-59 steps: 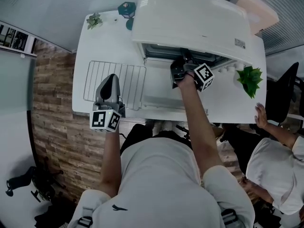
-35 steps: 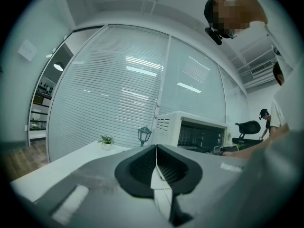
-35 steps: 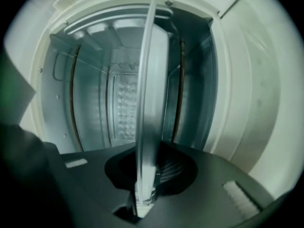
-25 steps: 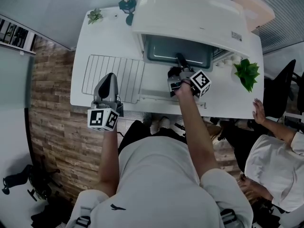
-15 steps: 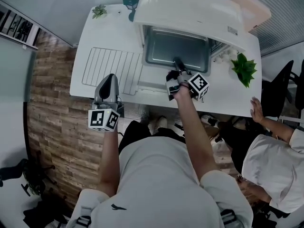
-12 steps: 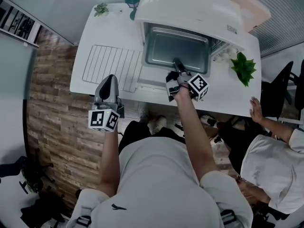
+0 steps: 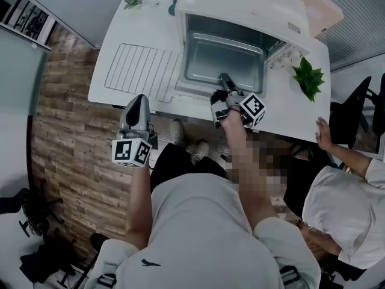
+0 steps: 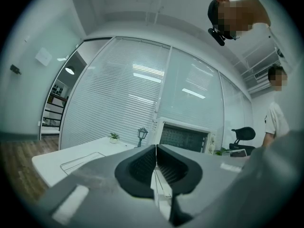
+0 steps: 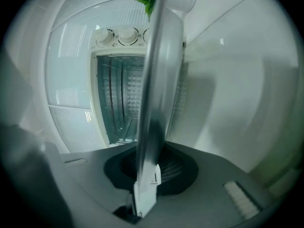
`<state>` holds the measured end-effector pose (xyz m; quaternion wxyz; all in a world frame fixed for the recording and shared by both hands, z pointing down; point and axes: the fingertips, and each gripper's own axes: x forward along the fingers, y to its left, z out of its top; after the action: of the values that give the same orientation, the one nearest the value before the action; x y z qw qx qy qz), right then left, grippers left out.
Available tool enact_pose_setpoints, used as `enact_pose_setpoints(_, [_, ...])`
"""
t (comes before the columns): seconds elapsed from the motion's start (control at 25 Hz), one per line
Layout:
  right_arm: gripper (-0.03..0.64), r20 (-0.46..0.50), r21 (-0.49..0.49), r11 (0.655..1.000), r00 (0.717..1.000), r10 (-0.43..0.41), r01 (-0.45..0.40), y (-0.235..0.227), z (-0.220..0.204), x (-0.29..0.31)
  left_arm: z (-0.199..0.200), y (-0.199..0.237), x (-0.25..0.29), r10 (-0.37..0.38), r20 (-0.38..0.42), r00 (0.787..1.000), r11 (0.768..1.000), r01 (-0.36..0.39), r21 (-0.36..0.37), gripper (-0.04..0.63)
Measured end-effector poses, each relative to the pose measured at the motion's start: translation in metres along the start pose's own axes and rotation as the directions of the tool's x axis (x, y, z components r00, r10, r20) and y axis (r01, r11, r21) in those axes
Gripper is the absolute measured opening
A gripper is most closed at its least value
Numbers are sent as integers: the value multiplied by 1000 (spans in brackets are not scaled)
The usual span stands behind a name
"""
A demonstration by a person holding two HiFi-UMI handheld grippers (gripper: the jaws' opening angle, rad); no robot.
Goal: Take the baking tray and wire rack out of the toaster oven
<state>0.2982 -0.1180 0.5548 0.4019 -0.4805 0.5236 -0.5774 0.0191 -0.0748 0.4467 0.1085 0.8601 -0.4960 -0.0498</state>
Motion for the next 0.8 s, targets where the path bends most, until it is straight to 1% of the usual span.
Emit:
enact_pose_setpoints(0.2, [54, 7, 0, 1000, 1000, -14, 14, 3, -12, -20, -4, 2, -12, -17, -18, 1000, 1000, 17, -6, 9])
enact_pose_setpoints(0.4, [53, 22, -23, 1000, 1000, -13, 14, 3, -29, -34, -2, 12, -19, -51, -12, 999, 999, 51, -7, 9])
enact_pose_setpoints(0.56, [52, 42, -55, 998, 999, -15, 18, -1, -44, -39, 3, 33, -30, -76, -21, 997, 997, 76, 1, 9])
enact_pose_setpoints(0.68, [54, 60, -41, 999, 998, -27, 29, -1, -63, -46, 9, 55, -46, -70, -19, 997, 998, 70, 1, 9])
enact_pose_setpoints(0.8, [54, 69, -46, 999, 997, -16, 19, 2, -80, -46, 12, 76, -58, -61, -15, 998, 998, 61, -4, 9])
